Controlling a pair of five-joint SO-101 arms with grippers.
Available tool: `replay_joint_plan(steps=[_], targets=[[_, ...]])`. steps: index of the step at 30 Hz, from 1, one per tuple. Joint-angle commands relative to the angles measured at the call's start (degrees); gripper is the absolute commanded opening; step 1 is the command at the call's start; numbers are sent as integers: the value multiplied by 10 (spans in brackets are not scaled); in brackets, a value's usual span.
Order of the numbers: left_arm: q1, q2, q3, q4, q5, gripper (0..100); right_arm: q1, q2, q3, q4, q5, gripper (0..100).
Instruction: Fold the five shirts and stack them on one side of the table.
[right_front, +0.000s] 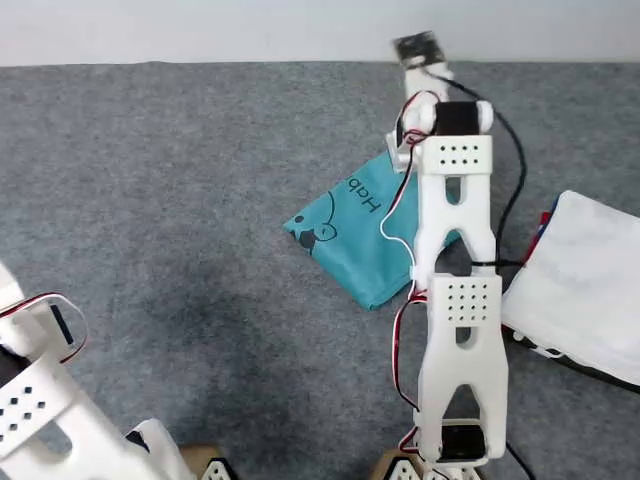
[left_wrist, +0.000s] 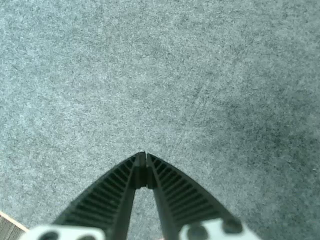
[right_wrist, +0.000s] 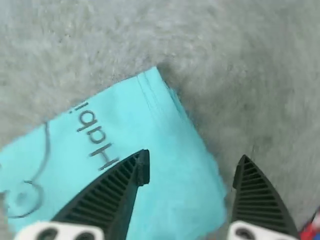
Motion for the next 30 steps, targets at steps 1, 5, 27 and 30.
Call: replay_joint_plan(steps=[1, 5, 27, 30], targets=[[1, -8, -2, -11, -6, 5, -9, -60, -33, 36, -88, 219], [1, -7, -2, -11, -6, 5, -11, -108, 4, 38, -116, 128], [1, -7, -3, -12, -6, 5, -78, -276, 467, -76, -461, 177], [1, -7, -2, -11, -6, 5, -88, -246, 467, -85, -505, 349]])
